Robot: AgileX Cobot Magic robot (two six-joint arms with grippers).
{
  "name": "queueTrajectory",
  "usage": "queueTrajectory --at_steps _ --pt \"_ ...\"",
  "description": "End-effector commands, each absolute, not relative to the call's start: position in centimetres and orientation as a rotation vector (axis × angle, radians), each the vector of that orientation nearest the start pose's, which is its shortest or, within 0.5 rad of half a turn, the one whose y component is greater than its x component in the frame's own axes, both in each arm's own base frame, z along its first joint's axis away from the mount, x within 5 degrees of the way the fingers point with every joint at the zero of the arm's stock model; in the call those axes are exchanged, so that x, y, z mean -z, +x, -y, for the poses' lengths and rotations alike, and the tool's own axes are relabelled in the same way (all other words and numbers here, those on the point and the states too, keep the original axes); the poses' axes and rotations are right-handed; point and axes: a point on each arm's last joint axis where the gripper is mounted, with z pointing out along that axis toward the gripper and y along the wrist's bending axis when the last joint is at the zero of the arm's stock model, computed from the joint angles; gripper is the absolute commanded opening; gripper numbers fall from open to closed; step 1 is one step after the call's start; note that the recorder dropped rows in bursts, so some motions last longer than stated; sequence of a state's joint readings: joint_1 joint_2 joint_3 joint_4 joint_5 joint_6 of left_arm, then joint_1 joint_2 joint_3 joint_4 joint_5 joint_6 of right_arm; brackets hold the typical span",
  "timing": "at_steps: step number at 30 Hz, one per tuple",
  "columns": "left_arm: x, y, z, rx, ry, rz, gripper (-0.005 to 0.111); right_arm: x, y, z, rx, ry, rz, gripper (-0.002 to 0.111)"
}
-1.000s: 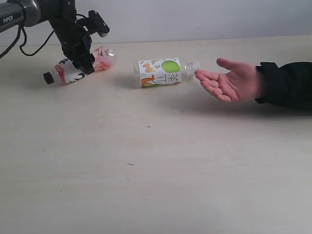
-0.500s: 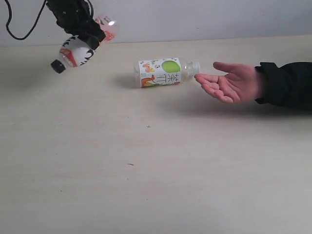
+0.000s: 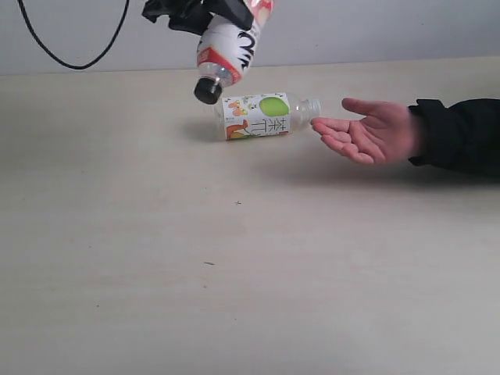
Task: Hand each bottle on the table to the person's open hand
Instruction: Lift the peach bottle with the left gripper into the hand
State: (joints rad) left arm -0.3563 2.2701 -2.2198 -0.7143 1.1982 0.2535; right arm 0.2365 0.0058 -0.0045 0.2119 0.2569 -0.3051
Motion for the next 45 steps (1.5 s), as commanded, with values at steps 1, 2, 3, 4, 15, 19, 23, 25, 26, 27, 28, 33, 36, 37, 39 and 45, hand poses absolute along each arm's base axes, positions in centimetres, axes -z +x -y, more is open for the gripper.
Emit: queueTrajectory --at_steps 1,2,3,4,15,19,23,25,26,27,28,33,36,37,39,45 --pt "-30.1 43.0 25.1 1.165 0.638 -2.465 0.0 -19.1 5.3 -1.7 -0.139 -0.327 -1.695 0.0" --pt "-30.3 42.7 25.6 1.167 0.65 -2.456 0.0 -19.1 5.3 -1.7 -0.139 -0.327 -1.695 0.0" --pt "-30.2 42.4 26.1 1.162 0.662 -2.451 0.0 -19.1 5.3 -1.7 -0.139 -0.327 -1.695 0.0" --pt "-30.3 42.2 26.5 1.156 0.67 -2.444 0.0 -19.1 5.3 -1.7 -0.139 -0.327 -1.695 0.0" --pt "-31.8 38.0 30.6 0.609 0.69 -2.516 0.0 -19.1 5.3 -1.7 -0.139 -0.327 -1.695 0.0" --pt "-32.8 35.8 33.0 0.552 0.601 -2.488 0.0 -19.1 5.3 -1.7 -0.139 -0.327 -1.695 0.0" --pt "-33.3 34.1 35.6 0.697 0.401 -2.484 0.0 -19.1 5.3 -1.7 -0.139 -0.327 -1.695 0.0" --pt "-33.4 34.2 35.6 0.72 0.307 -2.498 0.0 -19.1 5.3 -1.7 -0.139 -0.327 -1.695 0.0" --pt "-33.4 34.3 35.6 0.736 0.264 -2.499 0.0 -19.1 5.3 -1.7 -0.139 -0.327 -1.695 0.0" --pt "-33.5 34.3 35.7 0.762 0.223 -2.492 0.0 -19.1 5.3 -1.7 -0.139 -0.327 -1.695 0.0" --pt "-33.6 34.2 36.0 0.78 0.209 -2.48 0.0 -19.1 5.3 -1.7 -0.139 -0.327 -1.695 0.0" --pt "-33.8 33.1 38.0 0.848 0.11 -2.416 0.0 -19.1 5.3 -1.7 -0.139 -0.327 -1.695 0.0" --pt "-32.3 32.9 39.2 0.844 0.119 -2.42 0.0 -19.1 5.3 -1.7 -0.139 -0.327 -1.695 0.0" --pt "-31.7 33.0 39.4 0.836 0.12 -2.43 0.0 -19.1 5.3 -1.7 -0.139 -0.327 -1.695 0.0" --pt "-30.2 33.4 39.8 0.823 0.092 -2.461 0.0 -19.1 5.3 -1.7 -0.139 -0.327 -1.695 0.0" --pt "-27.5 34.1 40.7 0.84 0.005 -2.494 0.0 -19.1 5.3 -1.7 -0.139 -0.327 -1.695 0.0"
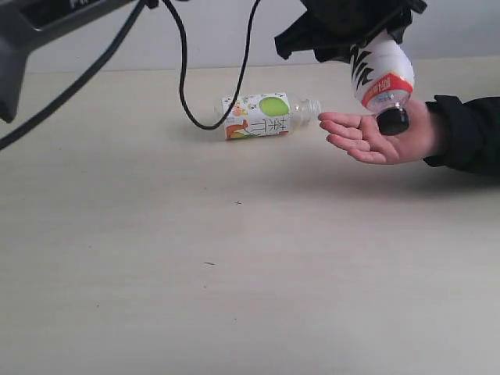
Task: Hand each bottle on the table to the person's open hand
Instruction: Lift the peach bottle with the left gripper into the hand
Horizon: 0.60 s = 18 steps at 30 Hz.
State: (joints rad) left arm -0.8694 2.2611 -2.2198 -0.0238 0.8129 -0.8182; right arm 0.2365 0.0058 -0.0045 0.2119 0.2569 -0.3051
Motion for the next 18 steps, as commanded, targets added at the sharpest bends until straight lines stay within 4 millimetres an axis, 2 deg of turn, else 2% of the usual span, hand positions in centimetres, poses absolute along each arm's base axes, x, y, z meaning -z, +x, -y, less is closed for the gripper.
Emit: queueTrajectory --at_steps 1,7,18 --pt "-27.2 34.2 40.8 0.846 -0.008 -2.494 0.0 -19.1 5.3 -1.7 -0.139 -0.327 -1.695 0.0" --pt "-24.6 34.8 41.6 0.856 -0.084 -2.523 0.0 -19.1 5.3 -1.7 -0.139 -0.327 -1.695 0.0" --pt "-21.7 35.0 42.5 0.902 -0.138 -2.583 0.0 -19.1 5.3 -1.7 -0.139 -0.327 -1.695 0.0"
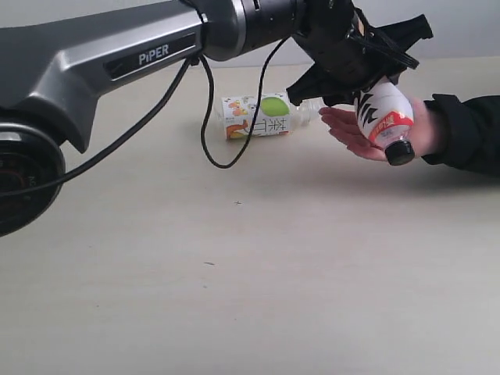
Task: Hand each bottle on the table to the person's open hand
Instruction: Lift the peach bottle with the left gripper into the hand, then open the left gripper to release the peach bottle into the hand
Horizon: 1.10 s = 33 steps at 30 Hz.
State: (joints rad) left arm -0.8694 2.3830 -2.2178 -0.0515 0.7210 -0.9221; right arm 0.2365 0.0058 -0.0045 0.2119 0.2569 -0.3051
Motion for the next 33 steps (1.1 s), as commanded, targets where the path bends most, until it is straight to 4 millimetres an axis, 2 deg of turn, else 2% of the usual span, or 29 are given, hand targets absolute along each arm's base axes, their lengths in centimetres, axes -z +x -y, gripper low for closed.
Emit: queueTrajectory --at_steps 1,14,16,22,25,28,33 --pt "-21.38 34.96 42.56 0.907 -0.146 -2.593 0.0 -19.14 5.27 -1.73 -0.139 -0.327 -1.695 0.0" --pt "-21.03 34.75 42.83 0.94 -0.133 -2.615 0.003 -19.14 5.27 -1.73 -0.139 -0.327 -1.695 0.0" --pt "-21.03 34.69 42.87 0.944 -0.116 -2.618 0.011 -19.14 5.27 -1.73 -0.139 -0.327 -1.695 0.0" --pt "-21.07 34.36 43.12 0.975 -0.079 -2.631 0.055 -19.14 5.27 -1.73 -0.139 -0.327 -1.695 0.0" --pt "-21.03 34.32 43.09 0.968 -0.069 -2.637 0.07 -19.14 5.27 -1.73 -0.139 -0.327 -1.695 0.0" --pt "-21.02 34.31 43.09 0.96 -0.043 -2.635 0.078 -19.14 5.27 -1.73 -0.139 -0.327 -1.695 0.0" --pt "-21.21 34.2 43.0 0.951 -0.03 -2.642 0.079 -19.14 5.27 -1.73 -0.139 -0.327 -1.695 0.0"
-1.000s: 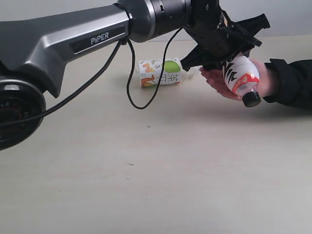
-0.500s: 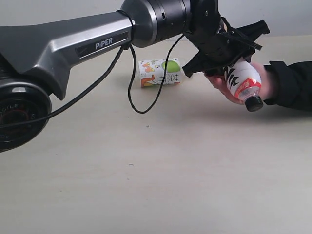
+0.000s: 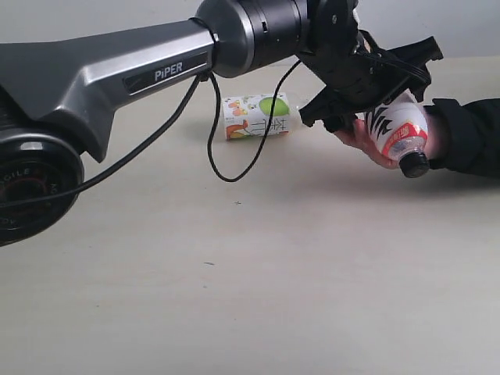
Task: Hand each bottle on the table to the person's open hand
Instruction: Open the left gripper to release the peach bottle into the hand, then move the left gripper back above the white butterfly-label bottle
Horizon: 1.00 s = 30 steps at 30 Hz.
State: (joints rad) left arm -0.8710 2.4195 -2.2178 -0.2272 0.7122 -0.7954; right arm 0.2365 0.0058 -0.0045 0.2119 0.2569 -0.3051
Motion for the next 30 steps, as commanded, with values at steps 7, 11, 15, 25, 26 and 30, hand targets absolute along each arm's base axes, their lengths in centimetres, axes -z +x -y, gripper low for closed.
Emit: queueTrajectory --at_steps 7,11,15,25,26,30 --pt "-23.4 34.7 41.8 0.92 0.03 -2.61 0.079 -19.1 5.3 -1.7 -0.139 -0.327 -1.695 0.0" --pt "-25.1 35.0 40.5 0.88 0.076 -2.6 0.079 -19.1 5.3 -1.7 -0.139 -0.327 -1.695 0.0" --pt "-26.8 35.1 39.4 0.842 0.2 -2.563 0.079 -19.1 5.3 -1.7 -0.139 -0.327 -1.695 0.0" --pt "-30.8 34.0 35.8 0.585 0.826 -2.478 0.044 -19.1 5.3 -1.7 -0.139 -0.327 -1.695 0.0" --pt "-30.8 34.0 35.7 0.576 0.841 -2.484 0.031 -19.1 5.3 -1.7 -0.139 -0.327 -1.695 0.0" --pt "-30.7 34.9 34.5 0.536 0.892 -2.48 0.0 -19.1 5.3 -1.7 -0.139 -0.327 -1.695 0.0"
